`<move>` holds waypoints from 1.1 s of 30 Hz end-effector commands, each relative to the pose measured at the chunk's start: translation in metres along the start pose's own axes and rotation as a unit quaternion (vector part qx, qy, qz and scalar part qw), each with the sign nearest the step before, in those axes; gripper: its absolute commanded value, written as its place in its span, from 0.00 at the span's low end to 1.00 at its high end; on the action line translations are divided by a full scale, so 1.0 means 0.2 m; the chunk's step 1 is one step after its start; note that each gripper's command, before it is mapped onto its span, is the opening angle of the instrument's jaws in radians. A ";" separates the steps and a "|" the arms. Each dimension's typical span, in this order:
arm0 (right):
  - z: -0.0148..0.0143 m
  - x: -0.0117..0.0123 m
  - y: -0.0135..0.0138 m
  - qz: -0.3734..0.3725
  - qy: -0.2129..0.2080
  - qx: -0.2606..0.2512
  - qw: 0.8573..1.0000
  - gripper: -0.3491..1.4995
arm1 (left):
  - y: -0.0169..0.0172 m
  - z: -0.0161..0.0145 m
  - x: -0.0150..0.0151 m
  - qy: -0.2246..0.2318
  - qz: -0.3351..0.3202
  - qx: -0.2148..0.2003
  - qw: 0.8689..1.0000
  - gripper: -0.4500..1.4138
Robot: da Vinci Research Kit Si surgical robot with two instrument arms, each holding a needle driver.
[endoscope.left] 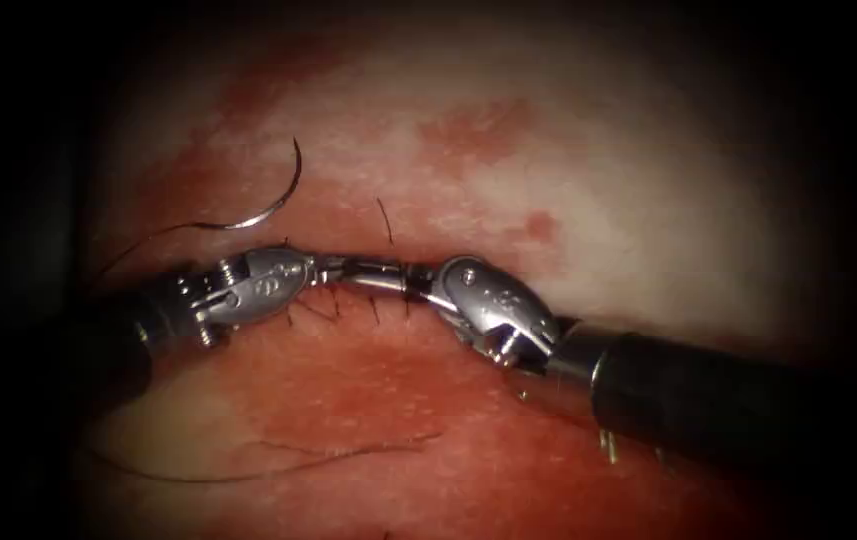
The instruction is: Wound Closure
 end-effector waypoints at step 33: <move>0.003 -0.009 0.011 0.012 -0.014 -0.153 0.988 0.45 | 0.002 0.011 0.006 0.010 -0.026 -0.003 1.000 0.00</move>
